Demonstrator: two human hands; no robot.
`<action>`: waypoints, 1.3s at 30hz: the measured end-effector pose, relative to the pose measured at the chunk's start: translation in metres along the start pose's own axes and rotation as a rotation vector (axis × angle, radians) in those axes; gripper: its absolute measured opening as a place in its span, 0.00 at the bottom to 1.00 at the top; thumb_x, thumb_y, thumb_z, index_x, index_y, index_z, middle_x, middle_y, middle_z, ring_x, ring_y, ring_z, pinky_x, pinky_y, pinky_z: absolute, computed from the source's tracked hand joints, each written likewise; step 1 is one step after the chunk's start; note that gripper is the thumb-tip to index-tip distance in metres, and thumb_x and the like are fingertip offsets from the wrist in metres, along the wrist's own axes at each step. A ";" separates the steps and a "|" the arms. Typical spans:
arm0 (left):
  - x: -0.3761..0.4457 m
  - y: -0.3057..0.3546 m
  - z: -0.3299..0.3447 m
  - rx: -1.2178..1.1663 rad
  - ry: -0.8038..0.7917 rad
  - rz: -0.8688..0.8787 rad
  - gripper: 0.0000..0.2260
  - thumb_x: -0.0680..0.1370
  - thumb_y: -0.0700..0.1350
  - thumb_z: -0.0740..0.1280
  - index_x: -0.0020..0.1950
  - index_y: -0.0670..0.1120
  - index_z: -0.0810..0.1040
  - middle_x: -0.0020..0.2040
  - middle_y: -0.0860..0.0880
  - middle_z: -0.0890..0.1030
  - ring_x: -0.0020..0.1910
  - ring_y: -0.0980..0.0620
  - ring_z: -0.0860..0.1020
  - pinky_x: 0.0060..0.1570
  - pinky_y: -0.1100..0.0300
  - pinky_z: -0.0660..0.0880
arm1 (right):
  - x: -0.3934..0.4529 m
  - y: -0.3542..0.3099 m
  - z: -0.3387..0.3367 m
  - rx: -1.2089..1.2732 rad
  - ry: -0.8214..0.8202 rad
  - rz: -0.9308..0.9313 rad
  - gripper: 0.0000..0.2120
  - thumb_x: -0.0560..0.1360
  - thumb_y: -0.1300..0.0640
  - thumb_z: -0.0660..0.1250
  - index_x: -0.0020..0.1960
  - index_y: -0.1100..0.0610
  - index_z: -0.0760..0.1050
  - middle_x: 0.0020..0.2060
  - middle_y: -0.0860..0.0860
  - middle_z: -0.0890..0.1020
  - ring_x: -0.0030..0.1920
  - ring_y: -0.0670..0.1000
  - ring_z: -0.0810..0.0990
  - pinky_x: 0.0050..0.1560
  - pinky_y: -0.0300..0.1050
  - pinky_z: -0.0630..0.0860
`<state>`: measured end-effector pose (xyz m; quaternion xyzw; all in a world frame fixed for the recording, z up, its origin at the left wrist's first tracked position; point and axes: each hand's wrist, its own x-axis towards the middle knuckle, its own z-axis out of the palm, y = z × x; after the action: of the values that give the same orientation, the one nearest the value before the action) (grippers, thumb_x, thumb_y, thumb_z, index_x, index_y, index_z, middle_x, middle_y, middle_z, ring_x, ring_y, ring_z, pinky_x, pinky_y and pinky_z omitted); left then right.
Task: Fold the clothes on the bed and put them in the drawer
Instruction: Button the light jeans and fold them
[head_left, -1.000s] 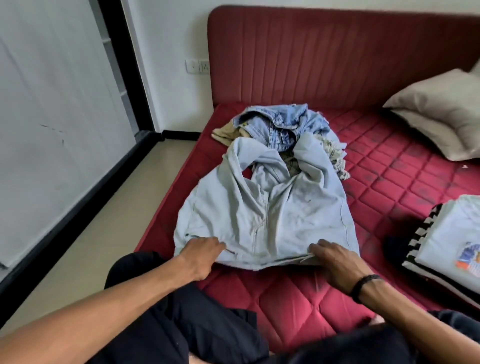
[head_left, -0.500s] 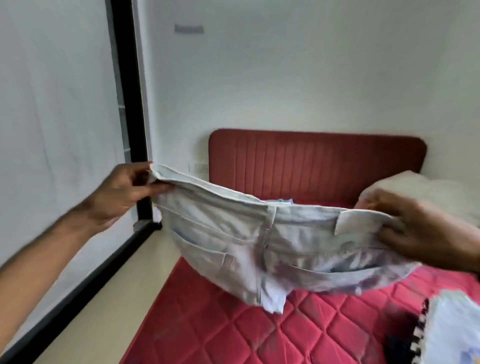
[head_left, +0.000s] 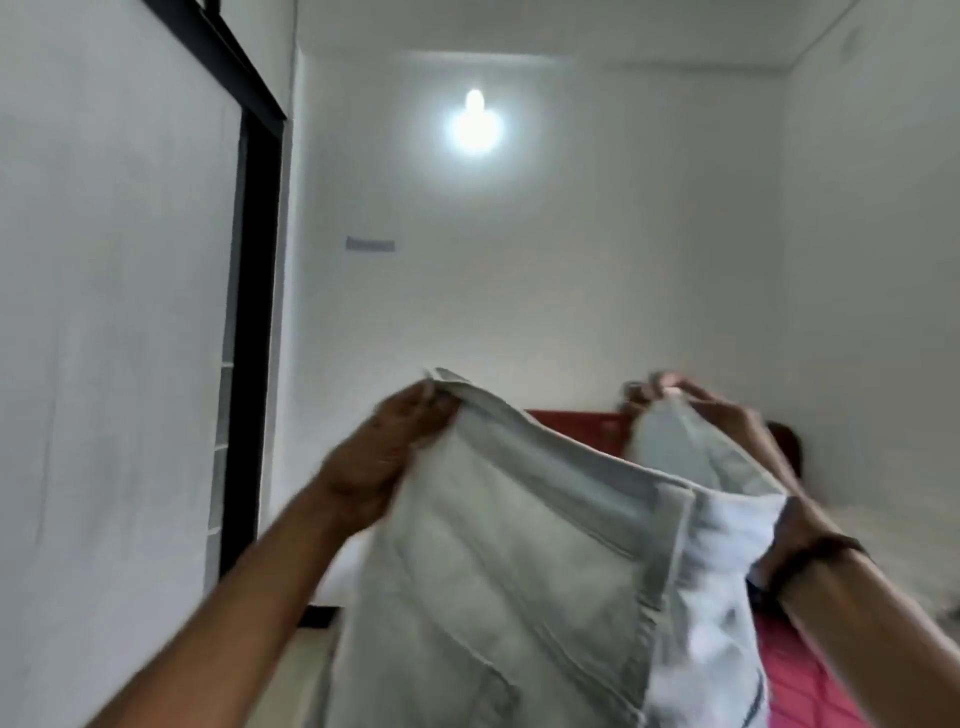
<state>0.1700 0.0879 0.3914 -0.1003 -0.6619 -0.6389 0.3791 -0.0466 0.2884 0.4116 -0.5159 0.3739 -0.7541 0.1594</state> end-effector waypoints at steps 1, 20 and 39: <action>0.016 -0.011 0.012 -0.022 -0.039 -0.015 0.08 0.73 0.47 0.78 0.50 0.47 0.86 0.48 0.47 0.87 0.44 0.53 0.85 0.46 0.60 0.81 | 0.017 0.003 0.014 -0.138 -0.093 0.053 0.11 0.78 0.62 0.64 0.40 0.53 0.81 0.35 0.48 0.82 0.36 0.45 0.81 0.45 0.42 0.78; 0.115 -0.014 0.056 1.207 0.389 0.377 0.19 0.74 0.59 0.72 0.33 0.46 0.79 0.27 0.50 0.77 0.31 0.50 0.78 0.31 0.59 0.68 | 0.000 -0.023 0.065 -1.619 0.001 -0.389 0.13 0.72 0.42 0.71 0.52 0.45 0.73 0.41 0.43 0.81 0.43 0.47 0.80 0.41 0.45 0.73; 0.250 0.191 0.010 0.477 1.069 0.156 0.18 0.66 0.45 0.58 0.54 0.52 0.75 0.57 0.53 0.82 0.53 0.55 0.80 0.55 0.59 0.77 | 0.024 0.108 0.028 -0.946 0.363 -0.297 0.21 0.76 0.64 0.63 0.62 0.44 0.63 0.43 0.43 0.81 0.40 0.53 0.80 0.41 0.57 0.78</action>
<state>0.1113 0.0409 0.6970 0.2752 -0.4948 -0.4046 0.7182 -0.0471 0.1899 0.3538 -0.4400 0.6179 -0.5945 -0.2668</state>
